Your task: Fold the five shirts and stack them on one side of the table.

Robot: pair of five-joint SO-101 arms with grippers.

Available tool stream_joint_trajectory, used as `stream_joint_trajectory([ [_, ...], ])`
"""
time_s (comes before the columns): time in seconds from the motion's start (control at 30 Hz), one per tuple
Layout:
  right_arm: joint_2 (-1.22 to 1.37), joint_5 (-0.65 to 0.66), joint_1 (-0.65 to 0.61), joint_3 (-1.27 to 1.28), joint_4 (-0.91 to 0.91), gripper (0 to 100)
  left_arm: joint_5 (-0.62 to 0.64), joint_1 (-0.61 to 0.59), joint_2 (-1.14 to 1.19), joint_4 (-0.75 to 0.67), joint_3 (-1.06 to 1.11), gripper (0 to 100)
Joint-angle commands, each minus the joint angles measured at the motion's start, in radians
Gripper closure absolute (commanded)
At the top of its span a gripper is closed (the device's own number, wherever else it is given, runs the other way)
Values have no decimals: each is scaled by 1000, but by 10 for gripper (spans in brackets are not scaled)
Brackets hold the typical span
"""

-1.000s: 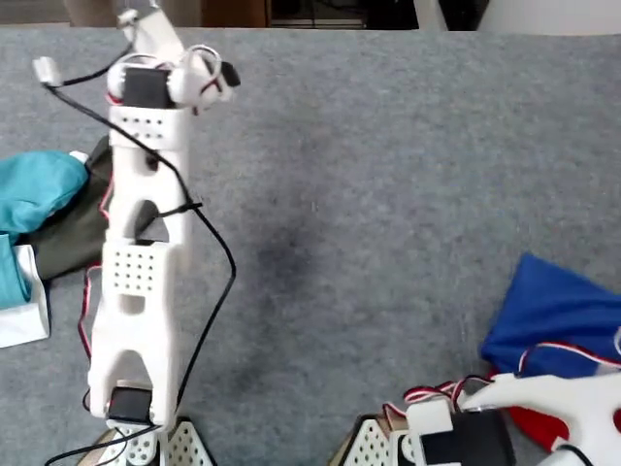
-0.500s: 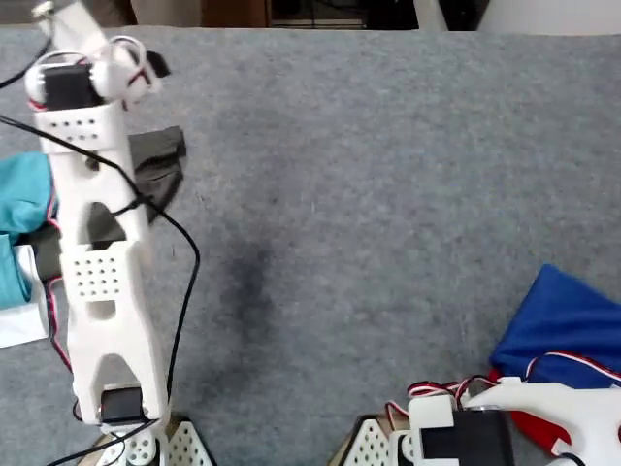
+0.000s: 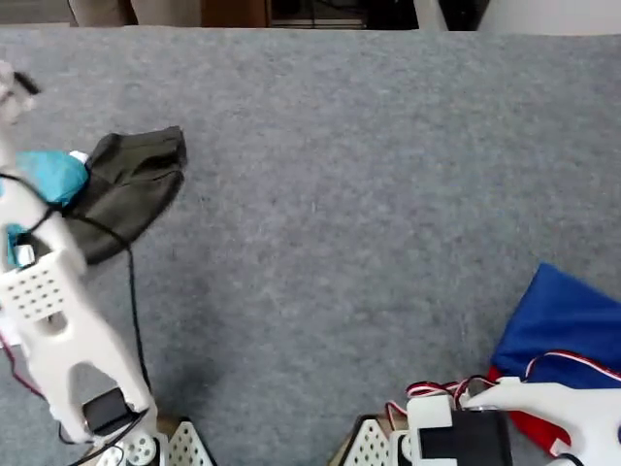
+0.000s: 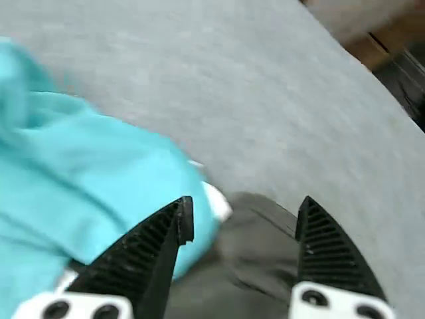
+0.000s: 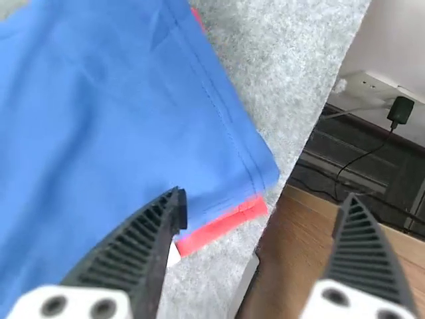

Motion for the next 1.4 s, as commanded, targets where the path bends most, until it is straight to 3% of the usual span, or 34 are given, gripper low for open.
stream_joint_trajectory([
  [0.0, -45, 2, -7, -94, 91, 680, -43, -121, -61, 8, -34, 743],
  [0.1, -45, 0, -38, -116, 132, 765, -57, -186, -58, 8, -31, 743],
  [0.27, -45, -25, -101, -117, 155, 998, -58, -238, -15, 6, -15, 743],
  [0.33, -45, -66, -117, -119, 169, 957, -60, -250, 27, 6, -8, 743],
  [0.57, -45, -107, -200, -117, 216, 956, -173, -339, 197, -15, 32, 762],
  [0.87, -47, -172, -352, -120, 270, 955, -207, -428, 441, -204, 31, 769],
  [0.97, -47, -203, -395, -120, 270, 955, -207, -425, 449, -164, 18, 844],
  [1.13, -47, -236, -429, -120, 270, 955, -207, -379, 355, -103, -43, 984],
  [1.37, -47, -241, -476, -122, 262, 955, -206, -181, 94, -21, -40, 981],
])
